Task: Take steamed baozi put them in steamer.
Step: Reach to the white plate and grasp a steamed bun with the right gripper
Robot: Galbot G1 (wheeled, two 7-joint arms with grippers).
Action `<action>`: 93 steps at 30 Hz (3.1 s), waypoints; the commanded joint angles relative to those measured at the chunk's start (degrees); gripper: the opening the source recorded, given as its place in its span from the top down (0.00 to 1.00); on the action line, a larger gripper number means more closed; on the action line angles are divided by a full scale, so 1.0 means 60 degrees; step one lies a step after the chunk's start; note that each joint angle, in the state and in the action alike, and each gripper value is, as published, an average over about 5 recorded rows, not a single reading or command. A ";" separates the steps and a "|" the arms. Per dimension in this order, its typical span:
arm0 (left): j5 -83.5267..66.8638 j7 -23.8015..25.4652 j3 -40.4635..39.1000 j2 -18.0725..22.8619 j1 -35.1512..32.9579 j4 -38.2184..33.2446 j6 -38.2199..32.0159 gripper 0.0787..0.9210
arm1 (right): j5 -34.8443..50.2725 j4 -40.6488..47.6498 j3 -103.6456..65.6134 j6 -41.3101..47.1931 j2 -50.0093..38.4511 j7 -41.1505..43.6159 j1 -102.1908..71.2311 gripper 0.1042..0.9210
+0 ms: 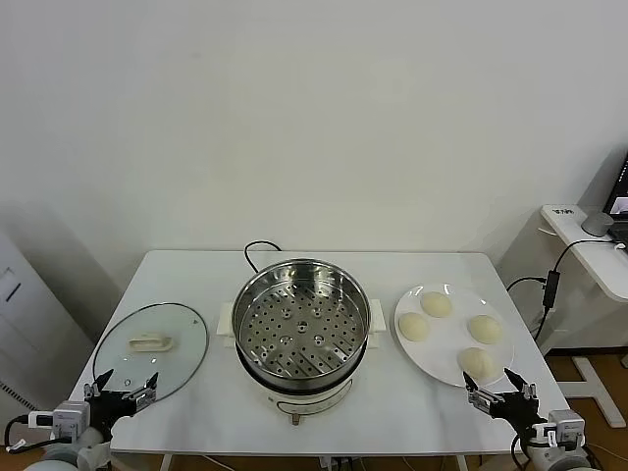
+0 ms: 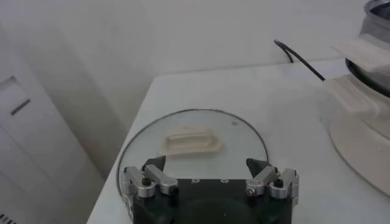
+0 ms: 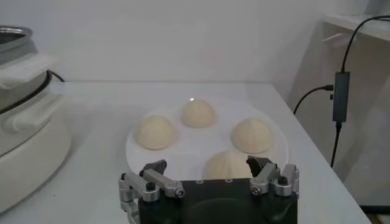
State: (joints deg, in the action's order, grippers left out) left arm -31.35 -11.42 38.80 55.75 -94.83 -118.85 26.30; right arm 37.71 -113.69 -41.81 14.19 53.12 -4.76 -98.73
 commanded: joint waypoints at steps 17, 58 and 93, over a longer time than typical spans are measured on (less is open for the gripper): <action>-0.0003 0.0023 -0.0225 -0.0187 0.0275 0.0086 0.0060 0.12 | -0.7966 0.1817 -0.0255 -0.1902 -0.1100 0.1663 0.2528 0.12; 0.0293 0.0077 -0.0397 -0.0085 0.0508 0.0162 0.0316 0.12 | -0.9307 1.0459 1.0776 -0.5159 -0.1408 1.2352 1.6527 0.12; 0.0525 0.0177 -0.0467 -0.0009 0.0471 0.0169 0.0228 0.12 | -1.2325 1.4596 0.9067 -0.5797 0.1823 1.0962 1.6074 0.13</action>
State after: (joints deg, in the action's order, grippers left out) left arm -28.37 -10.39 36.10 55.60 -91.96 -117.68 27.70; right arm -32.13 -30.61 15.02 -20.10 60.89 63.02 -2.62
